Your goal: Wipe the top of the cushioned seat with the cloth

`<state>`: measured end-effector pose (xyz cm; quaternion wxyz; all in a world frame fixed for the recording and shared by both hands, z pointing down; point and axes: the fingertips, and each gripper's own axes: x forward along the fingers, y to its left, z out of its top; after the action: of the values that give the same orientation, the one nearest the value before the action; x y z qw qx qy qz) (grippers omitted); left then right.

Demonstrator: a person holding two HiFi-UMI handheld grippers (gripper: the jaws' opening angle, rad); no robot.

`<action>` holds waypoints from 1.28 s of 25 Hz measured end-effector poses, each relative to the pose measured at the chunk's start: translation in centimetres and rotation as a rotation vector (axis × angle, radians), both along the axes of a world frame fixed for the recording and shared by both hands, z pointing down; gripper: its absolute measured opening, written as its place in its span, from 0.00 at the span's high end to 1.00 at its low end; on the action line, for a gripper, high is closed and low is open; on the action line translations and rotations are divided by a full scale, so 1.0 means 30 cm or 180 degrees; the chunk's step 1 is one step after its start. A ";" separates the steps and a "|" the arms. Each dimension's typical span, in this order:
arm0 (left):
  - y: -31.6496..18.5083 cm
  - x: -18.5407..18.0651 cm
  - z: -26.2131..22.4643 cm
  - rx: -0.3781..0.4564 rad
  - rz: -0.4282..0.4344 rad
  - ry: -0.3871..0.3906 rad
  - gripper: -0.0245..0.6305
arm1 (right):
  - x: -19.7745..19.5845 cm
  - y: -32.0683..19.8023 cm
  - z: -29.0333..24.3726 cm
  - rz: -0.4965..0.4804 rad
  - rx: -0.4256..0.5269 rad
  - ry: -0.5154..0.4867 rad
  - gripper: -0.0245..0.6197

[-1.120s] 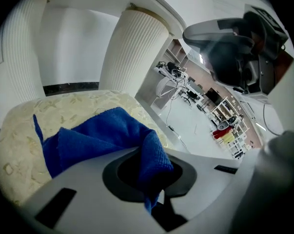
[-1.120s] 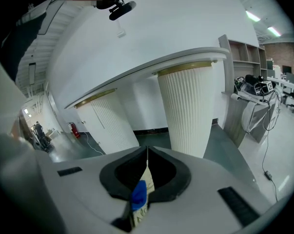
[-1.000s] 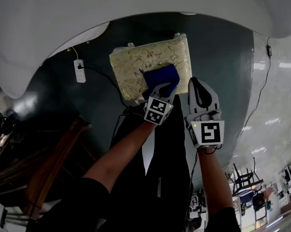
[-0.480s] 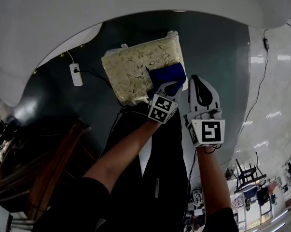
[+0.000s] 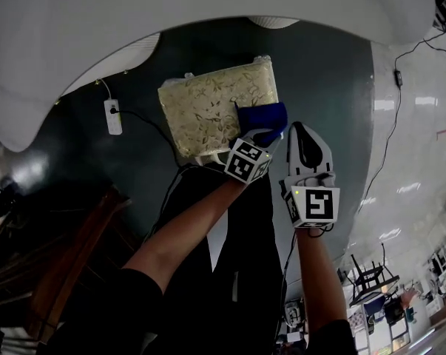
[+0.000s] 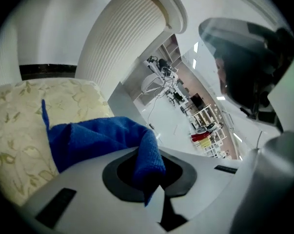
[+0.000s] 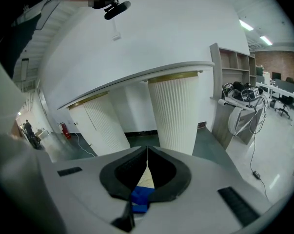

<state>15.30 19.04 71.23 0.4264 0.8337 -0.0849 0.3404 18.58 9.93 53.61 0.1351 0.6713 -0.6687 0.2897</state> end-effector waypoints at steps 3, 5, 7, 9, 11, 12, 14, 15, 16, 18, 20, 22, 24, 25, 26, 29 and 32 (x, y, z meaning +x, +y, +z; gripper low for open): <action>-0.046 -0.048 -0.148 0.0149 -0.0033 0.0215 0.90 | -0.036 0.002 -0.083 0.0024 0.0048 -0.0034 0.90; -0.100 -0.089 -0.286 0.0356 -0.0123 0.0297 0.90 | -0.067 -0.002 -0.176 -0.0014 0.0124 -0.0015 0.90; -0.137 -0.148 -0.437 0.0492 -0.0287 0.0378 0.90 | -0.107 0.016 -0.280 -0.0064 0.0201 0.0039 0.90; -0.157 -0.220 -0.589 0.0647 -0.0390 0.0499 0.90 | -0.163 0.043 -0.375 -0.0090 0.0285 0.0069 0.90; -0.177 -0.305 -0.739 0.0858 -0.0462 0.0636 0.90 | -0.236 0.062 -0.469 -0.0157 0.0401 0.0116 0.90; -0.180 -0.354 -0.819 0.0948 -0.0517 0.0687 0.90 | -0.276 0.075 -0.523 -0.0196 0.0452 0.0142 0.90; -0.156 -0.460 -0.984 0.1057 -0.0649 0.0740 0.90 | -0.351 0.118 -0.638 -0.0258 0.0511 0.0169 0.90; -0.130 -0.510 -1.062 0.1075 -0.0701 0.0756 0.90 | -0.385 0.145 -0.695 -0.0285 0.0527 0.0172 0.90; -0.102 -0.557 -1.135 0.1085 -0.0741 0.0771 0.90 | -0.419 0.169 -0.747 -0.0317 0.0543 0.0173 0.90; -0.068 -0.648 -1.262 0.1138 -0.0808 0.0793 0.90 | -0.496 0.197 -0.836 -0.0419 0.0583 0.0152 0.90; -0.042 -0.743 -1.369 0.1216 -0.0892 0.0799 0.90 | -0.590 0.221 -0.915 -0.0564 0.0601 0.0090 0.90; 0.003 -0.830 -1.467 0.1274 -0.1060 0.0816 0.90 | -0.685 0.264 -1.000 -0.0717 0.0595 0.0049 0.90; 0.046 -0.905 -1.566 0.1370 -0.1272 0.0799 0.90 | -0.770 0.308 -1.081 -0.0916 0.0614 0.0051 0.90; 0.062 -0.934 -1.612 0.1452 -0.1379 0.0779 0.90 | -0.807 0.324 -1.115 -0.1028 0.0638 0.0046 0.90; 0.080 -0.953 -1.654 0.1548 -0.1476 0.0756 0.90 | -0.836 0.342 -1.143 -0.1130 0.0667 0.0034 0.90; 0.193 -0.953 -1.756 0.1780 -0.1695 0.0698 0.90 | -0.865 0.446 -1.215 -0.1317 0.0727 -0.0052 0.90; 0.323 -0.934 -1.822 0.1940 -0.1864 0.0656 0.90 | -0.862 0.549 -1.290 -0.1392 0.0801 -0.0114 0.90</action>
<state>-12.71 28.74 16.56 0.2456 0.8919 -0.3714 0.0794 -7.29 26.40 14.91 0.0980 0.5169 -0.8312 0.1799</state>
